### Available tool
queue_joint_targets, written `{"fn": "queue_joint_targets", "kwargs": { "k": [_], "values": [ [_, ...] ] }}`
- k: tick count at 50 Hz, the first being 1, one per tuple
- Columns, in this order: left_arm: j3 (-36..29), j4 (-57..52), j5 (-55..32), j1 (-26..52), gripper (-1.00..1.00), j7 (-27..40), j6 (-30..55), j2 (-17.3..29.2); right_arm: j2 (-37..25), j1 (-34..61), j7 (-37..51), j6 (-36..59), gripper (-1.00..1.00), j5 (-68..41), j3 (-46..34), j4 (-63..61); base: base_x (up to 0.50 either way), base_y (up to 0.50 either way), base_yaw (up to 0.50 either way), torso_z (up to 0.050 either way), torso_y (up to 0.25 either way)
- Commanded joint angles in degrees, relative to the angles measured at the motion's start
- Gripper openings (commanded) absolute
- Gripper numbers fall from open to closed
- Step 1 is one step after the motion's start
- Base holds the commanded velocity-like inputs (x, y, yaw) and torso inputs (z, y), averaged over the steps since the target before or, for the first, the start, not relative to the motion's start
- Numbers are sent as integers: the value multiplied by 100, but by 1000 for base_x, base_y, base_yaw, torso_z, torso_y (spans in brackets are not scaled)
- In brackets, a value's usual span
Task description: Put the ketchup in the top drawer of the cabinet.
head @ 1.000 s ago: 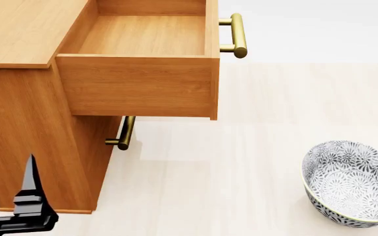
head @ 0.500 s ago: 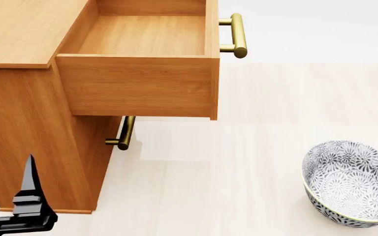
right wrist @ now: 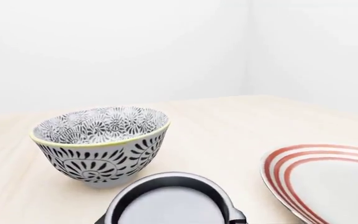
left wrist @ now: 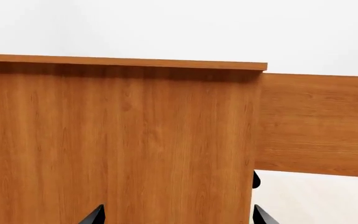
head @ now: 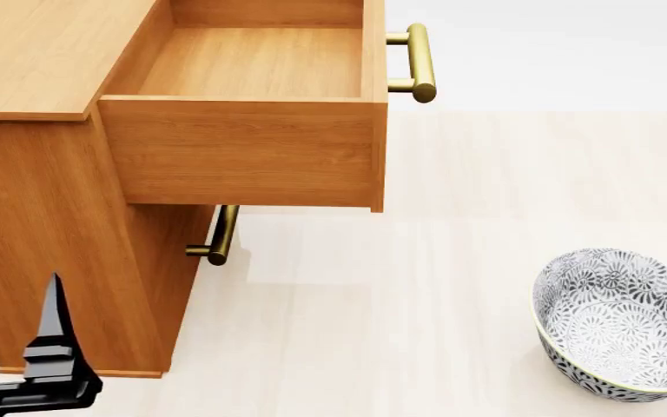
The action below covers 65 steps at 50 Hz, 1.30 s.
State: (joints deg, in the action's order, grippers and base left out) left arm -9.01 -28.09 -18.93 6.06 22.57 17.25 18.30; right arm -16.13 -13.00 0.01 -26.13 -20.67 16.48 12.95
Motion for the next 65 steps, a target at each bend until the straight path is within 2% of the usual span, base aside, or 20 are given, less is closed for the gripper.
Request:
{"fn": "queue_joint_targets", "kwargs": {
  "k": [1, 20, 35, 51, 65],
  "values": [
    [-20, -1, -15, 5, 100, 20, -3, 15, -25, -13, 144, 79, -100, 199, 14, -130, 0, 0, 0, 0, 0],
    [-20, 30, -83, 15, 100, 18, -28, 51, -643, -93, 1110, 2259, -100, -179, 95, -2964, 0, 0, 0, 0, 0],
    [-64, -19, -132, 32, 100, 31, 17, 74, -1219, 285, 1586, 3459, -100, -545, 189, -4227, 0, 0, 0, 0, 0],
    [-92, 27, -164, 72, 100, 38, 5, 84, -1868, 1120, 2047, 4590, -100, -1080, 181, -5274, 0, 0, 0, 0, 0],
    [-86, 31, -177, 62, 100, 65, -33, 105, -2459, 2487, 2565, 5634, -100, -1748, -104, -6000, 0, 0, 0, 0, 1]
  ]
}}
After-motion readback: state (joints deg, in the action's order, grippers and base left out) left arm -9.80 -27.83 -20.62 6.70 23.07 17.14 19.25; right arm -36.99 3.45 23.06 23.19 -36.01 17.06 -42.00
